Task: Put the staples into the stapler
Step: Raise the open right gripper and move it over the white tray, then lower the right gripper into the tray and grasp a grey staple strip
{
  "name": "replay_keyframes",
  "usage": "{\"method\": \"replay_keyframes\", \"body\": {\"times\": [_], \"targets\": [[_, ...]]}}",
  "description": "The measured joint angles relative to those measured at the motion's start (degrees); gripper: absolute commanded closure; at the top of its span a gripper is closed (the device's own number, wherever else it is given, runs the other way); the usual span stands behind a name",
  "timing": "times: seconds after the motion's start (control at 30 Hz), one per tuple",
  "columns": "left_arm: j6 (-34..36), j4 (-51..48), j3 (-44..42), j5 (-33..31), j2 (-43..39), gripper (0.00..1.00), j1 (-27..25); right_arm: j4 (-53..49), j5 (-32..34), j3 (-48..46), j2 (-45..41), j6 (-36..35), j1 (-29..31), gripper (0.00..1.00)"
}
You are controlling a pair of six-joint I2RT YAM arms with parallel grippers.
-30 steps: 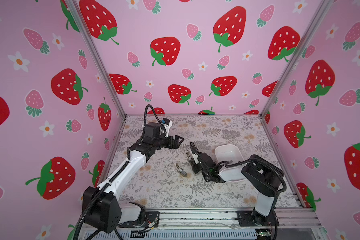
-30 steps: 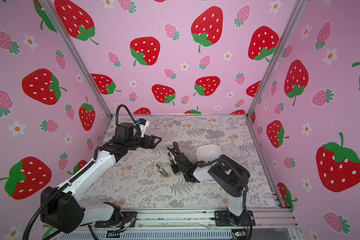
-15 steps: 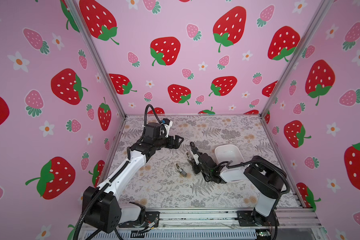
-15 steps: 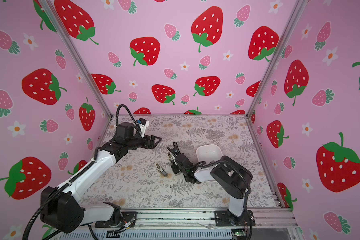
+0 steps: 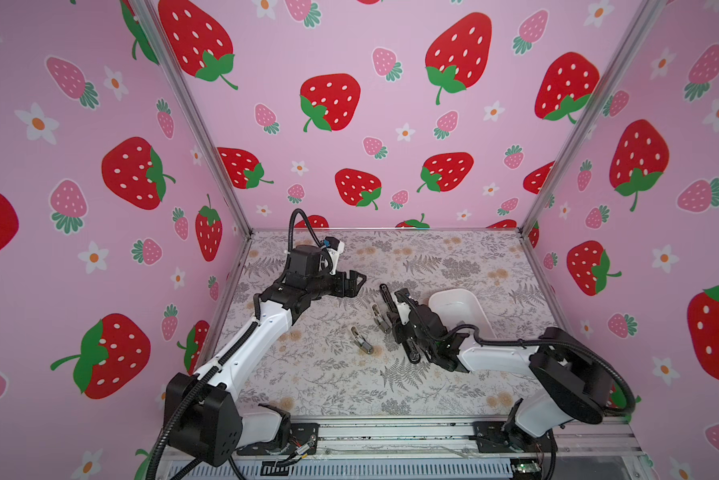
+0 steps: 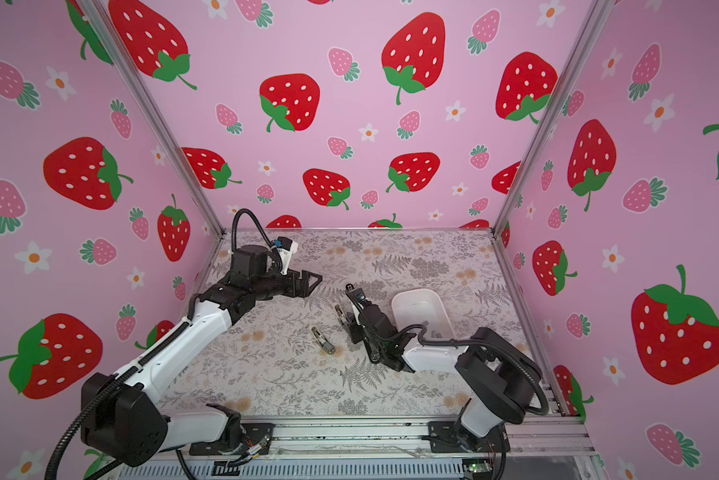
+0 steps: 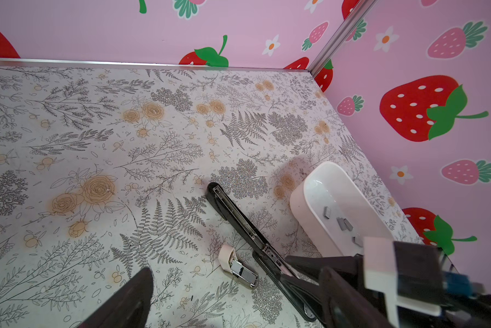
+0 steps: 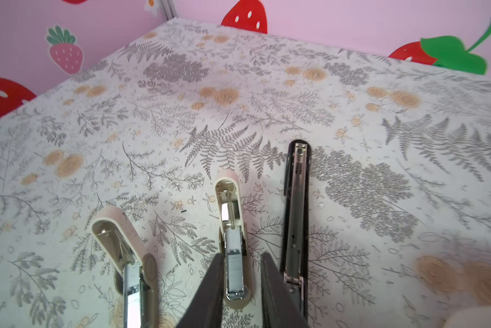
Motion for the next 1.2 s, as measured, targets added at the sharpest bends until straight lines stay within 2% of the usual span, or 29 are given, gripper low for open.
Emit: {"method": "replay_keyframes", "body": {"times": [0.07, 0.23, 0.3, 0.47, 0.57, 0.67, 1.0, 1.2], "targets": [[0.24, 0.09, -0.02, 0.00, -0.15, 0.08, 0.00, -2.73, 2.75, -0.61, -4.79, 1.53, 0.00, 0.71], [1.55, 0.98, -0.02, -0.20, -0.87, 0.08, 0.00, -12.83, 9.77, -1.09, -15.89, 6.23, -1.38, 0.72], [2.38, 1.88, -0.02, -0.44, -0.94, 0.08, 0.00, -17.79, 10.93, -1.09, -20.11, 8.37, -4.22, 0.72], [6.05, 4.72, -0.20, -0.39, -1.16, 0.08, 0.00, -26.12, 10.78, -2.56, -25.75, 12.70, -16.26, 0.72], [8.59, 5.46, -0.61, -0.37, -1.75, 0.08, 0.00, -29.14, 8.85, -4.74, -26.25, 14.38, -22.23, 0.72], [10.91, 6.86, -0.81, -0.35, -1.70, 0.08, 0.00, -31.50, 5.31, -6.38, -25.44, 15.76, -25.57, 0.72], [16.20, 9.90, -1.60, 0.04, 1.64, 0.09, -0.37, -32.83, -3.30, -6.47, -15.19, 19.50, -31.91, 0.69], [18.29, 11.85, -3.65, -0.39, 0.63, 0.09, -1.07, -32.74, -6.29, -6.47, -11.56, 20.37, -32.68, 0.65]]}}
